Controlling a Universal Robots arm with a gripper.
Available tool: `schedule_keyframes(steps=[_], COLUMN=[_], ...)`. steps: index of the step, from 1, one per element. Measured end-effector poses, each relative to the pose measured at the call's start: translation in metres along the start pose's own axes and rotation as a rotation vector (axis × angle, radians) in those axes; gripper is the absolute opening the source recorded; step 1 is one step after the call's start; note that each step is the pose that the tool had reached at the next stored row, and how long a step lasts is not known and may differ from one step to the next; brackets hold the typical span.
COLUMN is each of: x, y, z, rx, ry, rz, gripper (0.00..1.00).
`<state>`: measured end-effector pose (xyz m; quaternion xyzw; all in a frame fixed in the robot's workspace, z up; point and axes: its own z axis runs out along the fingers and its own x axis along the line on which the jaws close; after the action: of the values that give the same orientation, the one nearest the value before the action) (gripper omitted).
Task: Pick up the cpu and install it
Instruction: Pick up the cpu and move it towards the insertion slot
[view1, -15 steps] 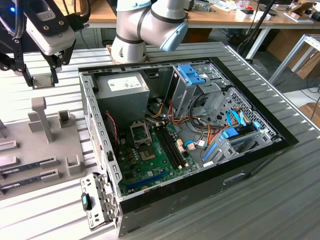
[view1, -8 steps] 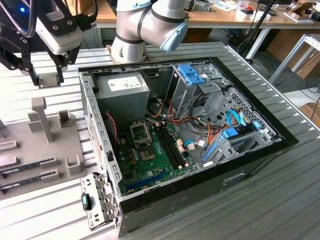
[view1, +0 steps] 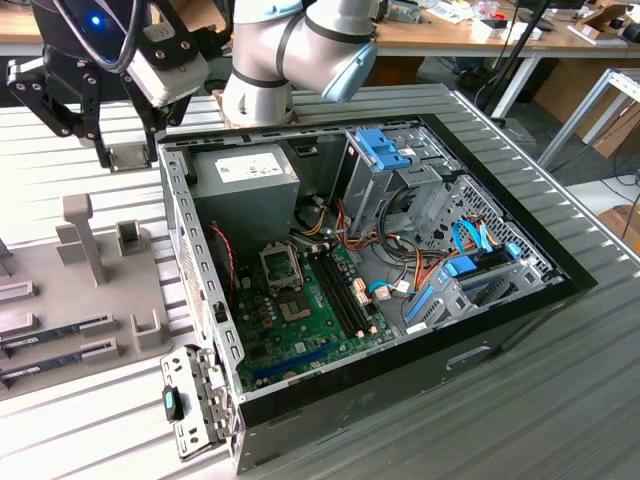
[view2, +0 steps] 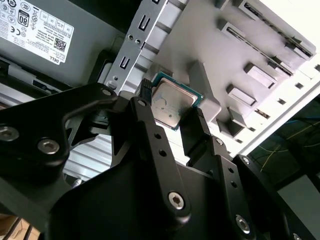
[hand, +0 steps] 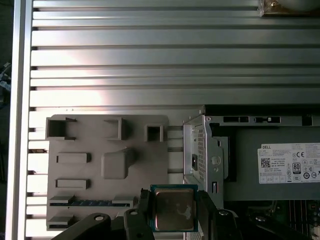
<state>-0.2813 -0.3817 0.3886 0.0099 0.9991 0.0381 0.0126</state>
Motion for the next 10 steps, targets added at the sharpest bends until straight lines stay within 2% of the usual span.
schedule_keyframes(steps=[3, 10], x=[-0.0078, -0.0161], y=[0.0002, 0.0003], z=[0.0002, 0.0005], rx=[0.0, 0.0], ry=[0.0, 0.0], rz=[0.0, 0.0], gripper=[0.47, 0.47])
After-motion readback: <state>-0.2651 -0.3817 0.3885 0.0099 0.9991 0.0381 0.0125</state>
